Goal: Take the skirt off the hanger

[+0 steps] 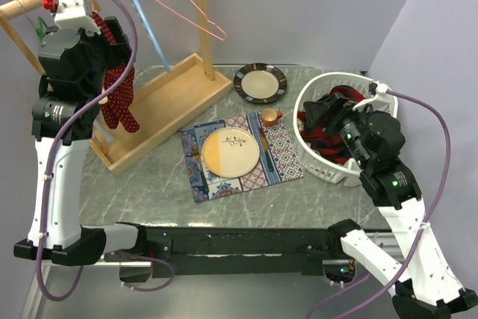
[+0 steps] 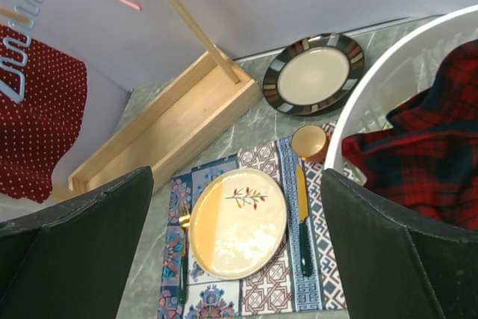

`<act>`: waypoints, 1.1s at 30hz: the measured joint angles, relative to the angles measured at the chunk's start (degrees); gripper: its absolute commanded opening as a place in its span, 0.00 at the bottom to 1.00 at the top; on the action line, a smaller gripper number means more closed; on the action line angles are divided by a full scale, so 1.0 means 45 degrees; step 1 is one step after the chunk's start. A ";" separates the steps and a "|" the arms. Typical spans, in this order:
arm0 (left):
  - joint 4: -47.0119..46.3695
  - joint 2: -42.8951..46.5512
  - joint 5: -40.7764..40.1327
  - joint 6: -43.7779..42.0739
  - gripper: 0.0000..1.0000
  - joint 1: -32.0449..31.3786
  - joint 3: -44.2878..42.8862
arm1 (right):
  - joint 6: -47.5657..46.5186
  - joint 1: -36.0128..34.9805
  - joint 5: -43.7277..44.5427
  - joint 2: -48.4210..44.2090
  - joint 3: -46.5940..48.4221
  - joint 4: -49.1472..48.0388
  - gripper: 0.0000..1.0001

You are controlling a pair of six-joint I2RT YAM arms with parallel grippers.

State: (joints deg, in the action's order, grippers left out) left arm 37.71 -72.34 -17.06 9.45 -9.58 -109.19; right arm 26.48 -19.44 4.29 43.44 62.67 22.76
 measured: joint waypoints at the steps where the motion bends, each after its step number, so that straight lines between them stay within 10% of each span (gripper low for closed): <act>1: 0.0097 -0.0010 -0.0248 -0.0117 0.85 0.0000 -0.0005 | 0.0000 -0.0199 0.0068 0.0029 0.0000 -0.0005 1.00; 12: 0.0452 -0.0121 -0.1710 -0.0627 0.43 0.0005 0.1025 | -0.0005 -0.1744 0.0981 0.0685 0.0010 0.0141 1.00; 24: 0.0160 -0.0680 -0.2569 -0.0636 0.62 0.0039 0.0724 | -0.0146 -0.3385 0.1972 0.1258 0.0427 0.0277 1.00; 33: 0.0117 -0.1375 -0.2657 -0.0646 0.22 0.0087 0.0763 | -0.0238 -0.3934 0.2569 0.1277 0.0432 0.0296 1.00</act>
State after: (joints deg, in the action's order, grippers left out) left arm 38.24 -78.52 -29.02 6.55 -9.19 -105.75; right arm 25.41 -37.15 15.86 49.19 64.62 24.10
